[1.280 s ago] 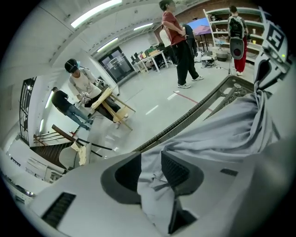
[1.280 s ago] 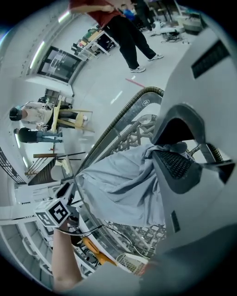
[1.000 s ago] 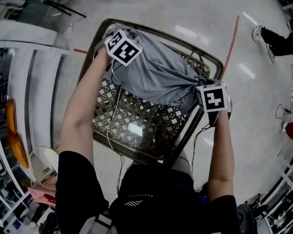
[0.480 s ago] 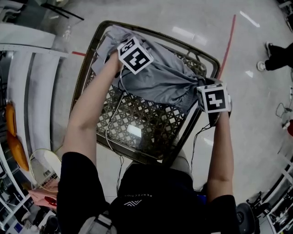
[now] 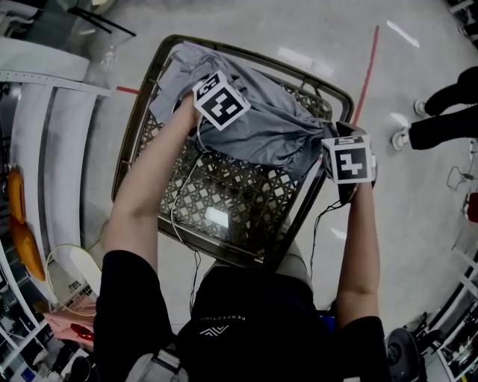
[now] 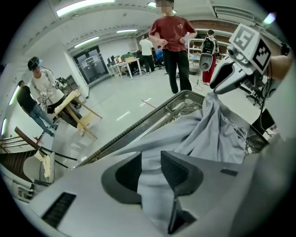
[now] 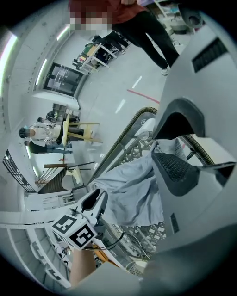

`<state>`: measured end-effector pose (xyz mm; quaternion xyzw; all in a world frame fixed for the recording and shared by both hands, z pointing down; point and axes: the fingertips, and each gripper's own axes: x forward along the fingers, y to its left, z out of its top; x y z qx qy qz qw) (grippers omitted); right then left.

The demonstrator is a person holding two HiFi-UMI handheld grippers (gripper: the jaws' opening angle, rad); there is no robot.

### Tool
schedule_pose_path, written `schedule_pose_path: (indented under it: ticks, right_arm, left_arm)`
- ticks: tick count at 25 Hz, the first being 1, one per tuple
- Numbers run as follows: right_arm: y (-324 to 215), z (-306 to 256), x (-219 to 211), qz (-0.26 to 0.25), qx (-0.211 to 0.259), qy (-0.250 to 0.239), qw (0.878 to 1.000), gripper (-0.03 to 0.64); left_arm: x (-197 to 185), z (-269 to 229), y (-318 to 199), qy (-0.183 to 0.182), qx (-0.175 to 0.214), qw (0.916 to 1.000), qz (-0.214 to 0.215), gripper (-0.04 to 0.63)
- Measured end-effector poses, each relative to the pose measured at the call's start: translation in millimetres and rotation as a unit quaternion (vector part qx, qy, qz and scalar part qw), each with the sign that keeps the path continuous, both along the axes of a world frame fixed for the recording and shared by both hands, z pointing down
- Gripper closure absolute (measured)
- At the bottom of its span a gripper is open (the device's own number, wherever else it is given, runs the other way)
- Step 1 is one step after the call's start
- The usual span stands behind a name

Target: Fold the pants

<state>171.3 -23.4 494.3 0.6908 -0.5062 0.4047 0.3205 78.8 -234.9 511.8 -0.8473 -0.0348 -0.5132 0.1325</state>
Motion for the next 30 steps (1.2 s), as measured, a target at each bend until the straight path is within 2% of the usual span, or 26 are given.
schedule_pose_path:
  ticks: [3,8,12,14,16,22,26,30]
  right_arm:
    - [4.8,-6.1,6.3,0.012,-0.002,0.020,1.000,0.529]
    - [4.9,-3.1,6.4,0.005,0.001,0.005,1.000,0.539]
    - [0.7,-9.2,-5.9,-0.011,0.023,-0.005,1.000,0.562]
    - [-1.5,-11.3,-13.0,-0.019,0.032,-0.009,0.999,0.568]
    - [-6.1,-14.9,-21.2,-0.030,0.039,-0.010,0.999,0.572]
    - [-21.7,-17.6,-49.5,-0.049,0.055,-0.006,0.997,0.578]
    - [-22.8,-24.5,-65.0,-0.048,0.068,-0.009,0.997,0.578]
    - [-18.1,-26.8,-80.9,-0.043,0.080,-0.018,0.996,0.578]
  left_arm:
    - [-2.2,-3.7,4.6,0.006,-0.008,0.9999,-0.010,0.463]
    - [10.4,-5.5,17.2,0.021,-0.029,0.9990,-0.028,0.485]
    - [9.7,-13.3,30.4,0.037,-0.044,0.9975,-0.041,0.503]
    - [7.1,-18.5,33.1,0.050,-0.050,0.9959,-0.056,0.535]
    - [1.5,-21.9,32.9,0.059,-0.055,0.9939,-0.076,0.569]
    - [-27.9,-21.1,42.6,0.053,-0.056,0.9926,-0.093,0.583]
    - [-45.3,-26.7,53.8,0.062,-0.069,0.9894,-0.112,0.585]
    - [-56.9,-36.0,70.2,0.090,-0.074,0.9866,-0.114,0.586]
